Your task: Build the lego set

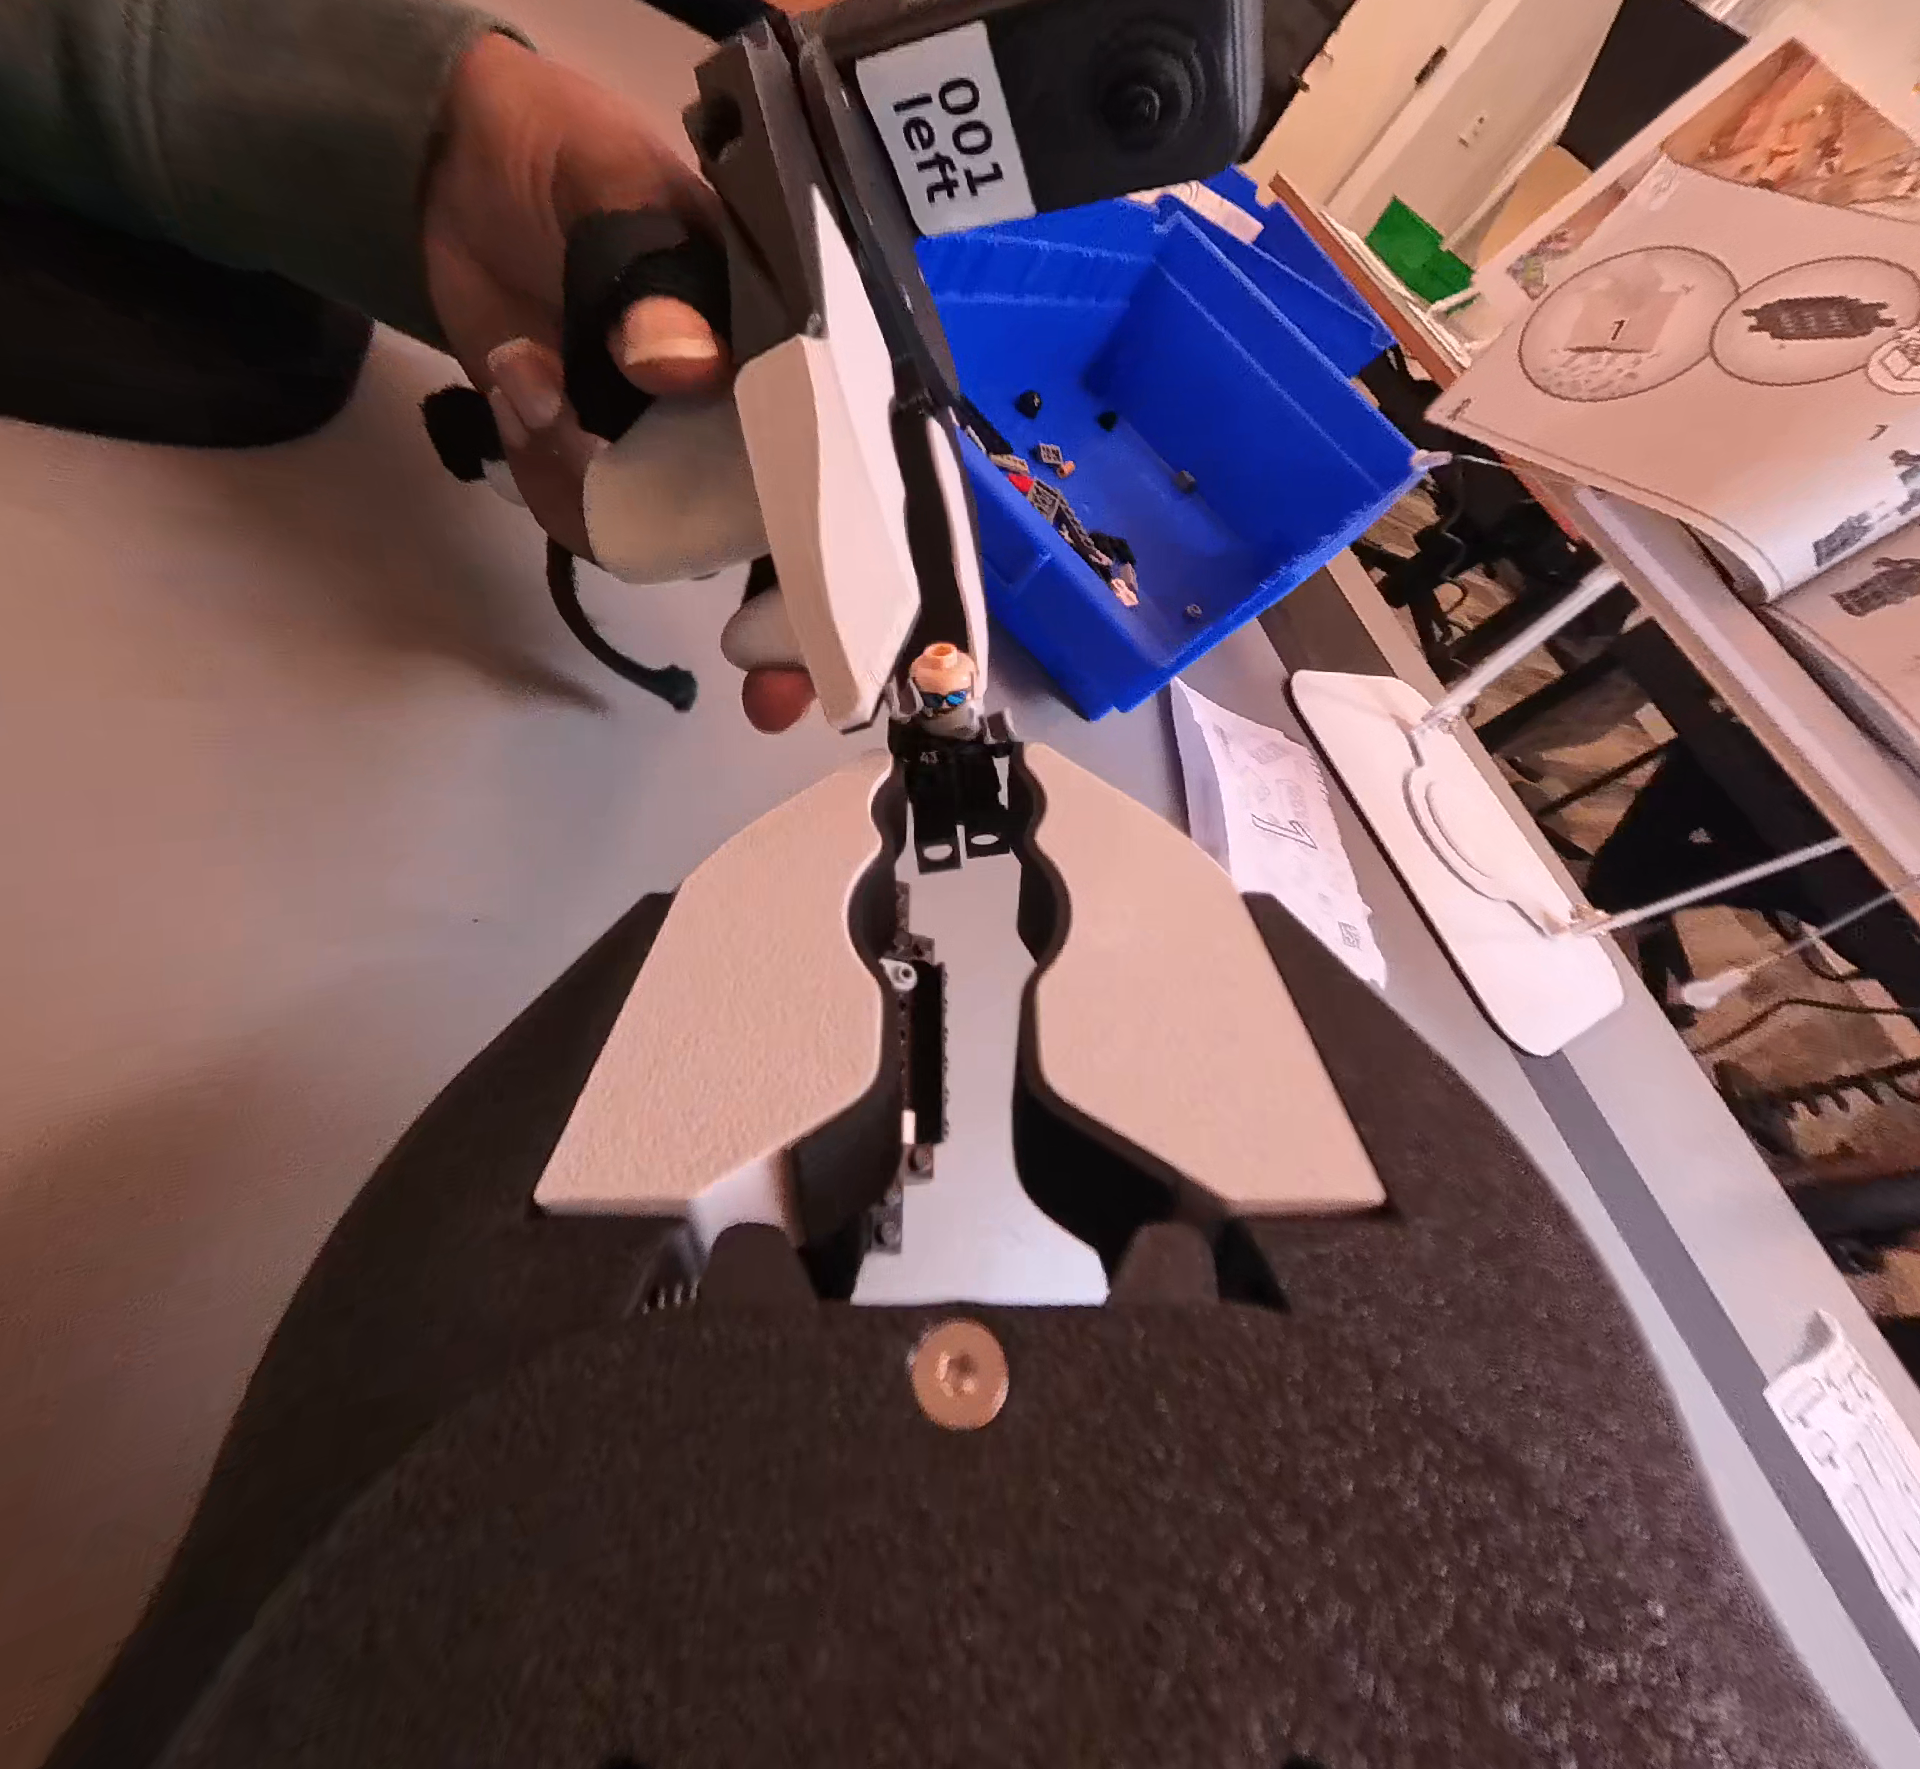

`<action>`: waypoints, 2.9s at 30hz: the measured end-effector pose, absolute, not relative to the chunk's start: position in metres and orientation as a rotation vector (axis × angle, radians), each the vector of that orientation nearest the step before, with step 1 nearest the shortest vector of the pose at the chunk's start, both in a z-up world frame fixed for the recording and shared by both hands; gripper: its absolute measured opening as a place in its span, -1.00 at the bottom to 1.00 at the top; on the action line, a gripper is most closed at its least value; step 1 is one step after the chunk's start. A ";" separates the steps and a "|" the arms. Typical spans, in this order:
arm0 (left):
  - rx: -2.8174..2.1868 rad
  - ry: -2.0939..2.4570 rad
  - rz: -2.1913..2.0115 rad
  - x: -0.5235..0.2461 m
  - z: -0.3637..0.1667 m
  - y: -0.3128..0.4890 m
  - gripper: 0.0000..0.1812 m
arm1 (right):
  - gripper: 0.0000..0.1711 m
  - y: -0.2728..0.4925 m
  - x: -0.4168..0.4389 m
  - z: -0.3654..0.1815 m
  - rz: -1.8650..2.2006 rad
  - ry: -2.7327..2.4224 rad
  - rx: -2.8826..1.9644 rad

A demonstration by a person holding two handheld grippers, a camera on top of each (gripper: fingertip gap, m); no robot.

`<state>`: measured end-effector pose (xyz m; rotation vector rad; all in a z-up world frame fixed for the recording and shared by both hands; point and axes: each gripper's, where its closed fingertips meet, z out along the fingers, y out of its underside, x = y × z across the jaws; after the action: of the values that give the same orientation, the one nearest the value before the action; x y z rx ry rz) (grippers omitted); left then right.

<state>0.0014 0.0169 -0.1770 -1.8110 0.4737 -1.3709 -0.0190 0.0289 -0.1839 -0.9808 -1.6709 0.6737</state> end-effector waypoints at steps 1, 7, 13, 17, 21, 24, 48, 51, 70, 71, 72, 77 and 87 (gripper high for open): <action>-1.814 0.464 -1.361 0.001 -0.178 0.018 -0.77 | -0.79 0.030 -0.019 -0.185 0.659 -1.671 -0.987; -1.826 0.412 -1.404 0.000 -0.180 0.021 -0.76 | -0.77 0.034 -0.020 -0.188 0.538 -1.684 -0.970; -1.883 0.367 -1.349 0.004 -0.190 0.026 -0.74 | -0.74 0.041 -0.023 -0.198 0.339 -1.706 -0.922; -1.905 0.351 -1.263 0.003 -0.193 0.031 -0.70 | -0.73 0.045 -0.025 -0.199 0.206 -1.696 -0.908; -1.888 0.287 -1.345 -0.001 -0.188 0.032 -0.64 | -0.73 0.047 -0.026 -0.199 0.096 -1.691 -0.880; -1.907 0.241 -1.332 -0.002 -0.191 0.036 -0.65 | -0.73 0.049 -0.028 -0.202 0.047 -1.686 -0.883; -1.744 0.398 -1.210 -0.017 -0.168 0.027 -0.95 | -0.83 0.034 -0.013 -0.180 1.270 -1.581 -1.329; -1.765 0.412 -1.155 -0.018 -0.171 0.029 -0.95 | -0.83 0.035 -0.011 -0.179 1.252 -1.598 -1.303; -1.800 0.687 -0.494 -0.019 -0.182 0.040 -0.85 | -0.74 0.037 -0.017 -0.188 1.164 -1.587 -1.353; -1.806 0.707 -0.436 -0.020 -0.184 0.041 -0.85 | -0.76 0.039 -0.017 -0.188 1.170 -1.568 -1.370; -1.804 0.754 -0.371 -0.019 -0.186 0.040 -0.85 | -0.78 0.041 -0.017 -0.187 1.181 -1.552 -1.387; -1.755 0.888 -0.114 -0.017 -0.188 0.039 -0.85 | -0.82 0.040 -0.017 -0.188 1.262 -1.534 -1.440; -1.800 0.831 -0.461 -0.015 -0.189 0.030 -0.86 | -0.91 0.041 -0.010 -0.189 1.014 -1.670 -1.256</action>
<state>-0.0154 0.0298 -0.1886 -1.7996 0.8312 -0.4609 -0.0102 0.0412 -0.1893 -1.2562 -1.6704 1.0138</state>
